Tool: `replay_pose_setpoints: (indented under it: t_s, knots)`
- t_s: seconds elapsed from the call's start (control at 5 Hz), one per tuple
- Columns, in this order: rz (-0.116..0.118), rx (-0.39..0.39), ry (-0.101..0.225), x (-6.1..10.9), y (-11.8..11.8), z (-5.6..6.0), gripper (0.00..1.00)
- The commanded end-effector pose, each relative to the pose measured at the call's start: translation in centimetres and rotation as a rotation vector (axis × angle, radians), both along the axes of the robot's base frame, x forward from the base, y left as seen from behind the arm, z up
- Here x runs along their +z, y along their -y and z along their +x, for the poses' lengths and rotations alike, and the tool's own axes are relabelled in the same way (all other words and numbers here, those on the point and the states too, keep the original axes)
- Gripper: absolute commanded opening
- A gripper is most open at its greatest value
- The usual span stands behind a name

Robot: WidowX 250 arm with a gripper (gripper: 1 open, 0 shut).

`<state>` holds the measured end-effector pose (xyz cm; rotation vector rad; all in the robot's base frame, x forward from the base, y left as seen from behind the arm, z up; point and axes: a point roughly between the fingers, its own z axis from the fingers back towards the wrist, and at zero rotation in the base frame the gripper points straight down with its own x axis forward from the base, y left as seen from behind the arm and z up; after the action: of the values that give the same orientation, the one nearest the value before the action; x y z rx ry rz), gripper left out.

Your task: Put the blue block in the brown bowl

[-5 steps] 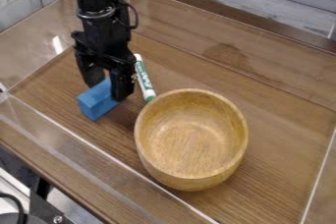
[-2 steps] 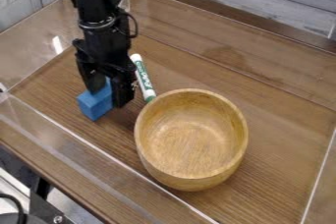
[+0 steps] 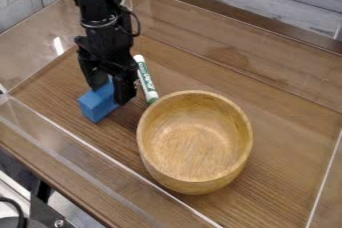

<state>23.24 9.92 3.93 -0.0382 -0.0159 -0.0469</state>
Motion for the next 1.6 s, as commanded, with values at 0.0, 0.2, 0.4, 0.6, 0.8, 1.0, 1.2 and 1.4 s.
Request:
replay_pose_setpoints:
  t_s: [0.0, 0.2, 0.4, 0.6, 0.8, 1.0, 1.2, 1.4]
  knots:
    - [-0.004, 0.000, 0.001, -0.5, 0.0, -0.1, 1.00]
    - [-0.007, 0.000, 0.005, -0.7, 0.1, 0.0, 0.00]
    - [-0.004, 0.008, -0.003, 0.0, 0.3, -0.1, 0.00]
    - [-0.001, 0.019, -0.011, 0.9, 0.6, -0.1, 0.00]
    - [0.002, 0.032, -0.018, 1.9, 0.8, -0.1, 0.00]
    - [0.003, 0.063, -0.013, 4.3, 1.4, -0.1, 0.00]
    - [-0.020, 0.064, -0.006, 7.4, 2.4, 0.0, 0.00]
    - [-0.040, 0.072, 0.005, 10.3, 3.6, -0.3, 0.00]
